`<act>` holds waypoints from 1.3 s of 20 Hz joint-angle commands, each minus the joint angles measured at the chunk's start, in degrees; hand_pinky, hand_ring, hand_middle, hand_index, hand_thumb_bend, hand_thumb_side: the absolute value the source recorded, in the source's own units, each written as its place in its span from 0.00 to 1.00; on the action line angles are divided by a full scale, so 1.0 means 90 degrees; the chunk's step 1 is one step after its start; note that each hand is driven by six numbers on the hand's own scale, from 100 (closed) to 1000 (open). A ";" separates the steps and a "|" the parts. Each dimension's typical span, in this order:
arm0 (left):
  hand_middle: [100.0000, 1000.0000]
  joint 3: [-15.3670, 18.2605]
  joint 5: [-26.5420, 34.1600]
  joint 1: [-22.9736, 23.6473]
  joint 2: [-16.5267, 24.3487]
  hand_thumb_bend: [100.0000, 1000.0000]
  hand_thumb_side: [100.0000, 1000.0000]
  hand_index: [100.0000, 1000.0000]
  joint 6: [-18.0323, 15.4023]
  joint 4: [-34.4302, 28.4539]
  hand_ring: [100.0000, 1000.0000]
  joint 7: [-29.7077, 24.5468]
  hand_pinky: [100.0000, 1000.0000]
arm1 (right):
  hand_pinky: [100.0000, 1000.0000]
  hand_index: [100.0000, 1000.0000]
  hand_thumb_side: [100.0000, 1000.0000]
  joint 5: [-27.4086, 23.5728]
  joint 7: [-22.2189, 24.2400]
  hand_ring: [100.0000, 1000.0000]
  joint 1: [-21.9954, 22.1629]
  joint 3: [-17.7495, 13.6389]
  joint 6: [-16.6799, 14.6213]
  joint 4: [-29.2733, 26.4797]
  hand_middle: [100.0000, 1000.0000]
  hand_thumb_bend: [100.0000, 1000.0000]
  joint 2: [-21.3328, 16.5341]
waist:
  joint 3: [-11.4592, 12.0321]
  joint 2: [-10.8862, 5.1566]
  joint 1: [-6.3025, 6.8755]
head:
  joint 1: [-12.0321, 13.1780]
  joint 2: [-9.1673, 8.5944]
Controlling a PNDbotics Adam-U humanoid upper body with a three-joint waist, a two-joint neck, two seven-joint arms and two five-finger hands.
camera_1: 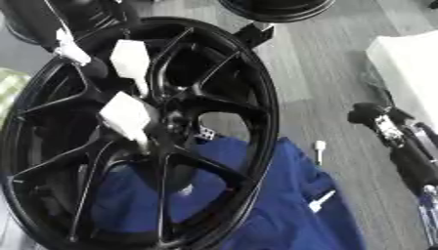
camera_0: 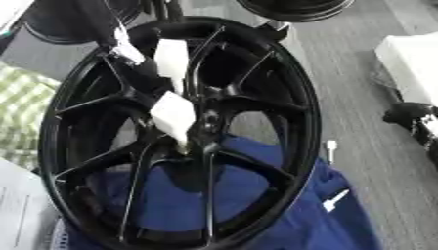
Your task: Pull the pin out of the wheel hub.
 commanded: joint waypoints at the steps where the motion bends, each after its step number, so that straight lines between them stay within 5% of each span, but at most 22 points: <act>1: 0.81 0.0112 -0.0155 -0.0141 0.0018 0.56 0.40 0.87 -0.0155 0.0088 0.81 -0.0057 0.81 | 1.00 0.75 0.71 0.0037 0.0007 0.79 -0.0021 -0.0021 0.0021 -0.0050 0.67 0.00 -0.0055 | -0.0013 -0.0148 -0.0030 | 0.0045 -0.0079; 20: 0.72 0.0239 -0.0446 -0.0091 -0.0319 0.52 0.28 0.82 -0.0548 0.0700 0.76 -0.0057 0.78 | 1.00 0.75 0.73 0.0147 0.0048 0.79 -0.0043 -0.0018 0.0041 0.0006 0.67 0.00 0.0047 | -0.0090 -0.0097 -0.0019 | 0.0188 -0.0050; 26: 0.60 0.0192 -0.0411 -0.0065 -0.0382 0.47 0.20 0.74 -0.0594 0.0771 0.69 -0.0057 0.75 | 1.00 0.75 0.73 0.0141 0.0056 0.79 -0.0056 -0.0018 0.0047 0.0010 0.67 0.00 0.0048 | -0.0108 -0.0089 -0.0012 | 0.0215 -0.0046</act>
